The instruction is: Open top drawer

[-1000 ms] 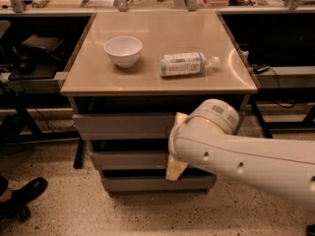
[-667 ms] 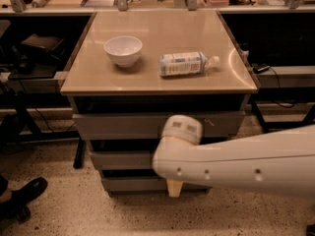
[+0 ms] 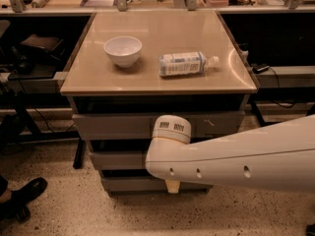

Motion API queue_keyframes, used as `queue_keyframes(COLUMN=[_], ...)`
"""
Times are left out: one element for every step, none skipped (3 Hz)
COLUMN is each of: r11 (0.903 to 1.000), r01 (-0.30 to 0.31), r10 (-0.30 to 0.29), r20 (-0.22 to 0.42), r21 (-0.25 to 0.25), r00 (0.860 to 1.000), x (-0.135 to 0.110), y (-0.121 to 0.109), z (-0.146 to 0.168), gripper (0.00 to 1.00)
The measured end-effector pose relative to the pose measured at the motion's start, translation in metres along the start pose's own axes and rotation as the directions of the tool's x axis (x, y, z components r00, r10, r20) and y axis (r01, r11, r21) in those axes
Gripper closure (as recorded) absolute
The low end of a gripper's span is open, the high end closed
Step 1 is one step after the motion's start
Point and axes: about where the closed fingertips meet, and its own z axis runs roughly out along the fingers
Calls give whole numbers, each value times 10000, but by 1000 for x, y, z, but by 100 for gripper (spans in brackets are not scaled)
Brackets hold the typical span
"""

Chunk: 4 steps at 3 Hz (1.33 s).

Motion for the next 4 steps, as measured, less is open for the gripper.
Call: queue_keyframes(r11=[9952, 9876, 9879, 9786], r01=[-893, -1377, -1352, -1600], r10=[873, 1306, 1280, 1514], r20=[474, 921, 933, 737], r21=[403, 760, 760, 1292], r00=[9951, 9871, 9874, 9857], x=[35, 49, 47, 59], y=[-31, -48, -47, -66], z=[4, 1, 1, 2], gripper=[0, 0, 0, 0])
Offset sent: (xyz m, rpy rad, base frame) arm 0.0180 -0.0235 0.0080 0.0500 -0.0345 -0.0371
